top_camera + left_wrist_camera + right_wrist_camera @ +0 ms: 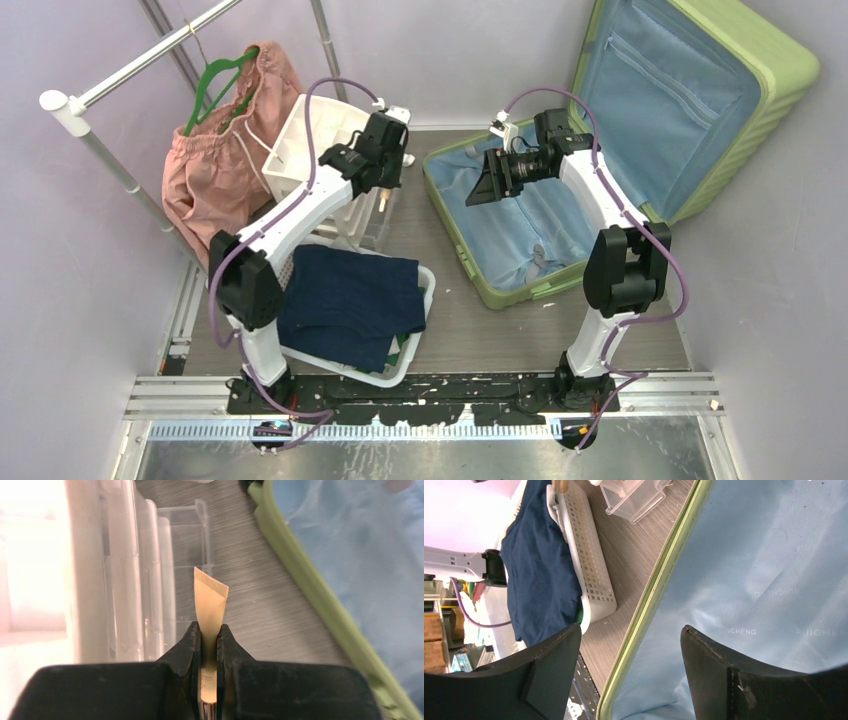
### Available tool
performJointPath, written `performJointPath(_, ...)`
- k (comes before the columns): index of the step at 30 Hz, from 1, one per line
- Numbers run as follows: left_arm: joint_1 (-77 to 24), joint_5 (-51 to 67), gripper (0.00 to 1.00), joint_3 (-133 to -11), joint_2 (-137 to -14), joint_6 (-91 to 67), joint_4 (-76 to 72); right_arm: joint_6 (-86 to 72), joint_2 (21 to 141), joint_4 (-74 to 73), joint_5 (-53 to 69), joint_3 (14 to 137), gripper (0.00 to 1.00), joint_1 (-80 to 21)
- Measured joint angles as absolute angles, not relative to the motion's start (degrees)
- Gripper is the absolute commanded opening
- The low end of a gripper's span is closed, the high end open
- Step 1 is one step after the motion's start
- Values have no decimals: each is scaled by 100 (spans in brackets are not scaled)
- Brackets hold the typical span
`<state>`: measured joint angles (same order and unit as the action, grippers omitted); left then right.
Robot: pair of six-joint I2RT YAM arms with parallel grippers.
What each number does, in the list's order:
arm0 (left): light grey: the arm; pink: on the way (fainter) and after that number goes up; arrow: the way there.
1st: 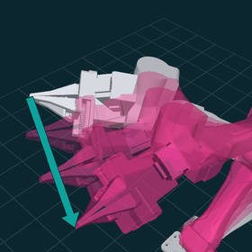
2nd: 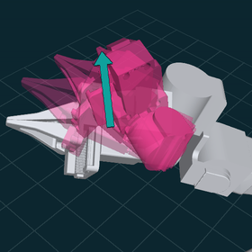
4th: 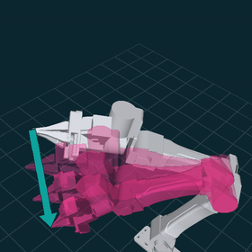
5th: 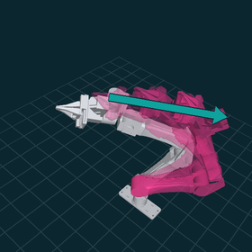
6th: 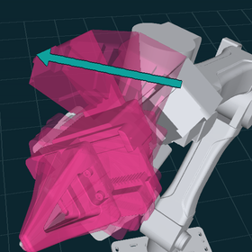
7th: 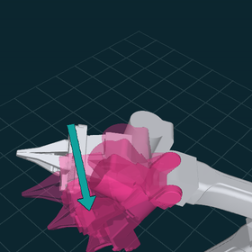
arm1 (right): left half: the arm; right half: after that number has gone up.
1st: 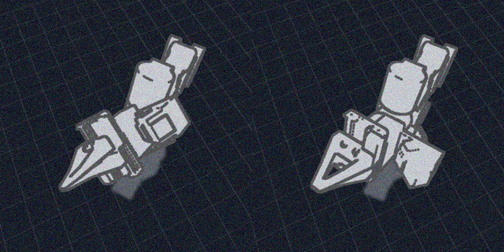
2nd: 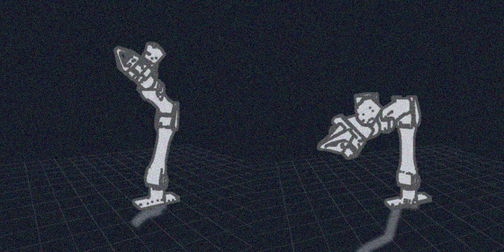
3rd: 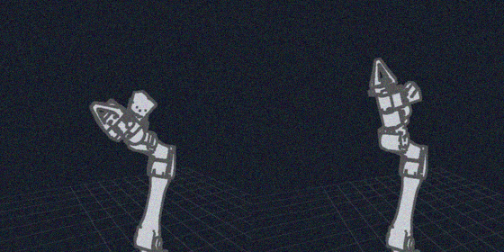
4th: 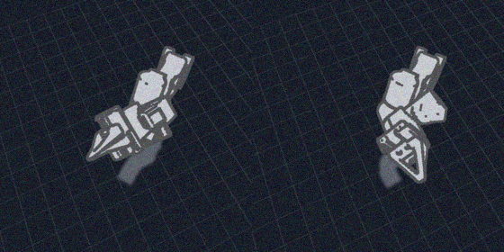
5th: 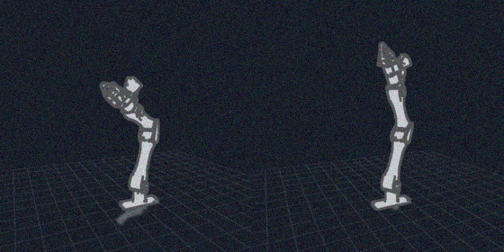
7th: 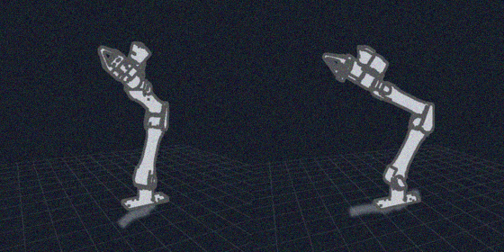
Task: Open, take out, and arrange the luggage
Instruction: Place the personal item in the drawer.
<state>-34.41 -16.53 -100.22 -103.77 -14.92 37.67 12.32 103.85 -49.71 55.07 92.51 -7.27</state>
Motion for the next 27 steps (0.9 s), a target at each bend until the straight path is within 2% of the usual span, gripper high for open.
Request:
performJointPath(7, -3253, -1802, 2, -10224, -11212, -980, 4101, 1232, 10372, -4939, 5472, 9150, 78, -727)
performJointPath(11, -3221, -1911, 8, -10359, -11528, -786, 4195, 1232, 10359, -4934, 5446, 9094, 78, -727)
performJointPath(13, -3214, -1984, 15, -10488, -11655, -696, 4202, 1232, 10353, -4932, 5437, 9094, 78, -727)
performJointPath(17, -3210, -2080, 38, -10639, -11815, -576, 4204, 1232, 10348, -4930, 5422, 9091, 78, -727)
performJointPath(20, -3208, -2115, 44, -10801, -11957, -526, 4239, 1232, 10348, -4930, 5411, 9091, 78, -727)
performJointPath(24, -3205, -2099, 45, -10938, -12031, -534, 4359, 1232, 10348, -4930, 5402, 9091, 78, -701)
performJointPath(27, -3205, -1981, 39, -11048, -12031, -552, 4471, 1232, 10348, -4932, 5400, 9091, 78, -690)
